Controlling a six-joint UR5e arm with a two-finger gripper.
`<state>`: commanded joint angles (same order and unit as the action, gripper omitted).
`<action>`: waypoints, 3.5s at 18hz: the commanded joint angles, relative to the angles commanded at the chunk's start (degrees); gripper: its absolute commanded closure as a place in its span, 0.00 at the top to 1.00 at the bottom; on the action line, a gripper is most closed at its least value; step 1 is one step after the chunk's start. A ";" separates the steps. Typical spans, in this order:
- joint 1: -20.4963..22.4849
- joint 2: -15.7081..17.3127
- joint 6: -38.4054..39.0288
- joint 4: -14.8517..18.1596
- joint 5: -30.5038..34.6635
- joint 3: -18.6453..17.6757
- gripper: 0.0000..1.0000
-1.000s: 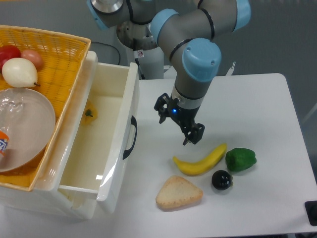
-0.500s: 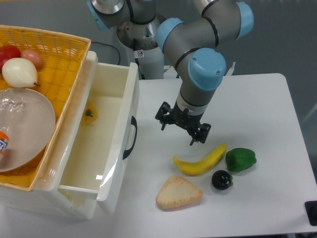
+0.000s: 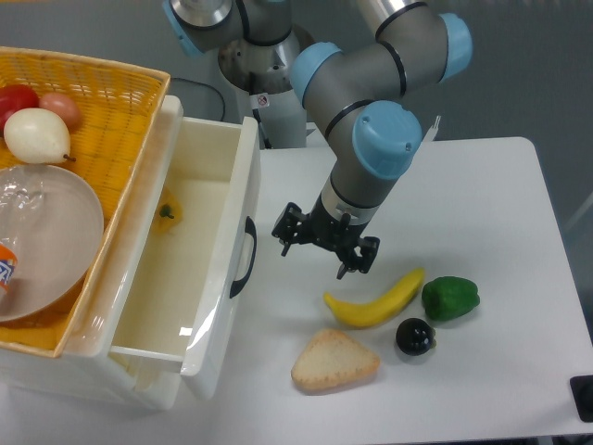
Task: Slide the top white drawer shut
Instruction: 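Lower the gripper beside the open white drawer's front panel, then push the drawer front with the gripper into the drawer unit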
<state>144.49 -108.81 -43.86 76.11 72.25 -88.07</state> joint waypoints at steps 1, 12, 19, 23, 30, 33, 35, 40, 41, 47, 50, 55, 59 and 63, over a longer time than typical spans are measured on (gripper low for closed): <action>0.00 0.00 0.09 0.00 0.00 0.00 1.00; -0.35 -2.29 2.11 -7.02 1.23 0.27 1.00; -1.76 -2.46 2.03 -8.79 3.69 0.18 1.00; -2.02 -3.16 1.85 -9.84 3.69 0.09 1.00; -3.87 -3.78 1.68 -10.46 6.59 0.09 1.00; -3.96 -3.87 1.67 -10.46 6.59 0.00 1.00; -4.22 -3.96 1.76 -10.46 6.59 0.00 1.00; -4.66 -4.22 1.94 -10.46 6.59 -0.09 1.00; -4.83 -4.22 1.85 -10.46 6.59 -0.09 1.00; -6.06 -3.78 1.67 -10.37 6.68 -0.17 1.00; -6.24 -3.52 1.67 -10.20 6.68 -0.18 1.00; -6.68 -3.16 1.67 -10.11 6.68 -0.79 1.00; -7.20 -2.99 1.67 -10.11 6.68 -0.97 1.00; -8.43 -2.55 1.67 -10.11 6.51 -1.14 1.00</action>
<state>136.06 -111.36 -42.19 66.01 78.75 -89.21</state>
